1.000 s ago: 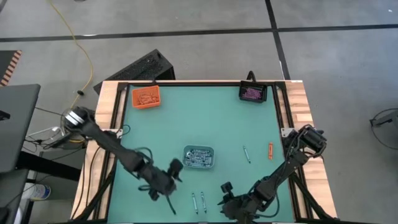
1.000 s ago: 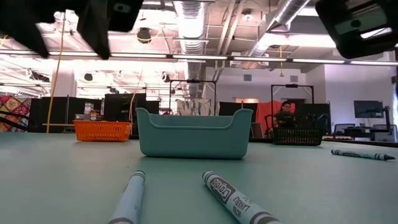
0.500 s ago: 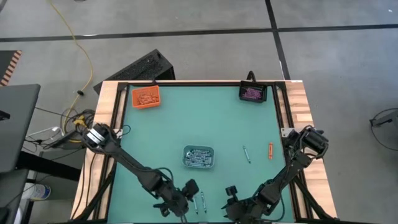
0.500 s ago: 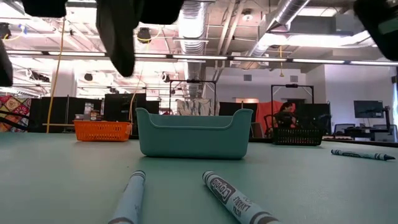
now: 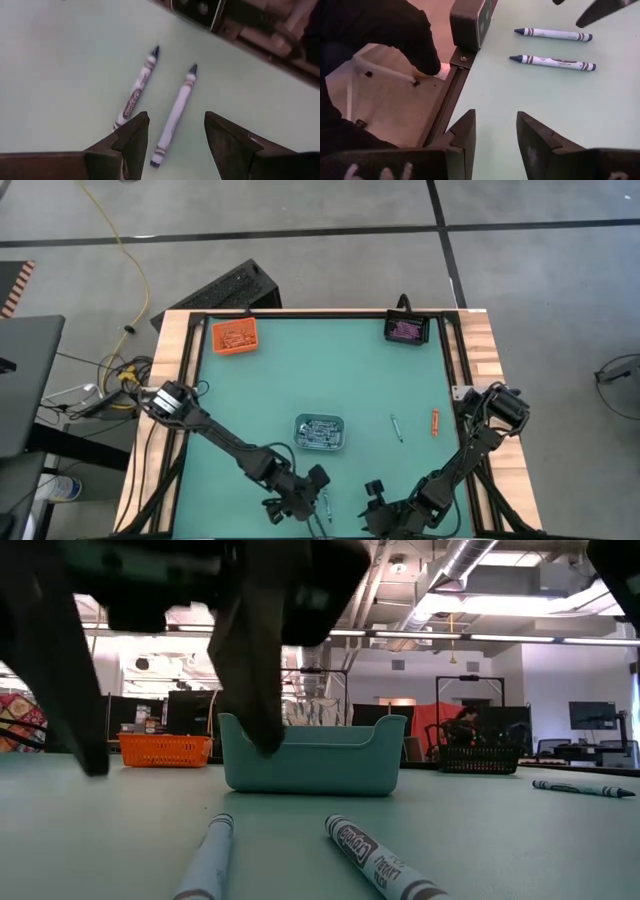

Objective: Sort crayons
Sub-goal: Put the blue crayon into the blue bin

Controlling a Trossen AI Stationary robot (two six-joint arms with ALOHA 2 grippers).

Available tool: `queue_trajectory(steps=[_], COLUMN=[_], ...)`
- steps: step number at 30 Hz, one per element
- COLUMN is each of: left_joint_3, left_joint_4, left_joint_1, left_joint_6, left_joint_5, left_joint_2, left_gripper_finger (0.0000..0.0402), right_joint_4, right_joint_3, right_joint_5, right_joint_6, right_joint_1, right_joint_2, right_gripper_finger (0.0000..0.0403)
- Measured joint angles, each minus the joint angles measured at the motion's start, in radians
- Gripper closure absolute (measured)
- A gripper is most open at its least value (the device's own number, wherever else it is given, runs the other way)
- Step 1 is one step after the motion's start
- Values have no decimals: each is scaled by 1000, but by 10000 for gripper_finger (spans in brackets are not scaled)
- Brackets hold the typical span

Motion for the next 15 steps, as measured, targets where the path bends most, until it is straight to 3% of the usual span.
queue_trajectory(steps=[11, 15], left_joint_3=[1, 1], left_joint_4=[-12, -30], left_joint_1=[30, 29], left_joint_6=[-31, -29], left_joint_5=[82, 82], left_joint_2=[68, 66], left_gripper_finger=[220, 245], right_joint_4=[-11, -13], right_joint_3=[0, 0], right_joint_5=[1, 1], right_joint_6=[0, -1], right_joint_1=[-9, -9], right_joint_2=[0, 0], right_gripper_finger=[269, 269])
